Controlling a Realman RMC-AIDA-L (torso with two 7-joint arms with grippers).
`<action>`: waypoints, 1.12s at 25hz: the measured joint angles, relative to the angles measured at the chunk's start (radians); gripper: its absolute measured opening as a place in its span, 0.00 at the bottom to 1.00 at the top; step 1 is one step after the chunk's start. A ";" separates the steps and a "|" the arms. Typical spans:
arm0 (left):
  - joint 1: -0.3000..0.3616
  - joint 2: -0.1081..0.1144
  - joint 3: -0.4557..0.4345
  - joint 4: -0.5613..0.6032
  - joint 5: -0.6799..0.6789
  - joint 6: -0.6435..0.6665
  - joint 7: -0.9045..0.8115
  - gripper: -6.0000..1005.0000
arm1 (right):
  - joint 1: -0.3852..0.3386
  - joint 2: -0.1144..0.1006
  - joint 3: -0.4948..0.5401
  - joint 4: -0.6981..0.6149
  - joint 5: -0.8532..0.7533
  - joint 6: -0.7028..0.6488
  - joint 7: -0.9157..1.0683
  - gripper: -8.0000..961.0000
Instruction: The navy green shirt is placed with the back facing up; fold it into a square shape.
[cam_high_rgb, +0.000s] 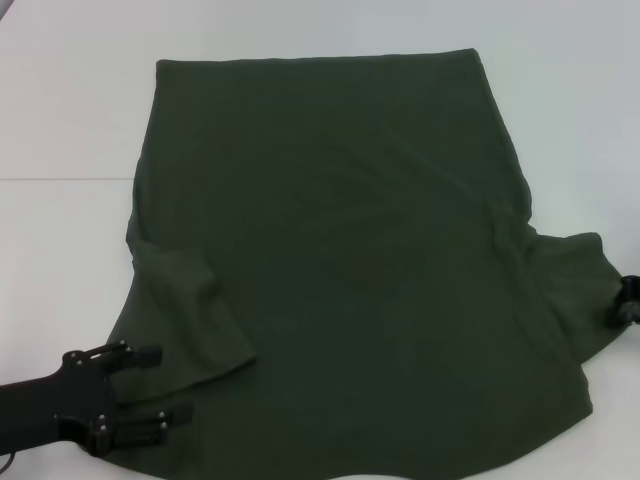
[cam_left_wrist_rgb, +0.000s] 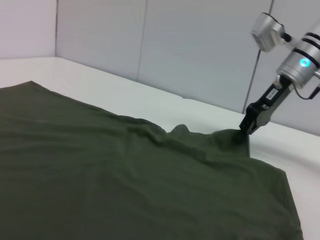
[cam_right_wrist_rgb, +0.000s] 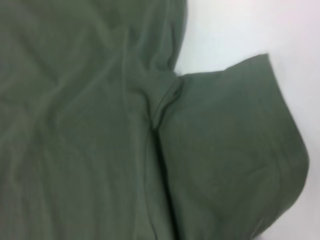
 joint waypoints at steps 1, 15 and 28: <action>0.000 0.000 -0.001 -0.002 -0.001 0.000 0.000 0.87 | -0.011 0.001 0.000 -0.021 0.001 -0.009 -0.001 0.03; 0.004 -0.003 -0.014 -0.004 -0.004 0.001 -0.012 0.87 | -0.061 0.001 0.012 -0.214 0.013 -0.079 -0.032 0.04; 0.008 -0.003 -0.014 -0.004 -0.001 -0.006 -0.025 0.87 | 0.025 0.048 -0.045 -0.233 0.038 -0.082 -0.082 0.04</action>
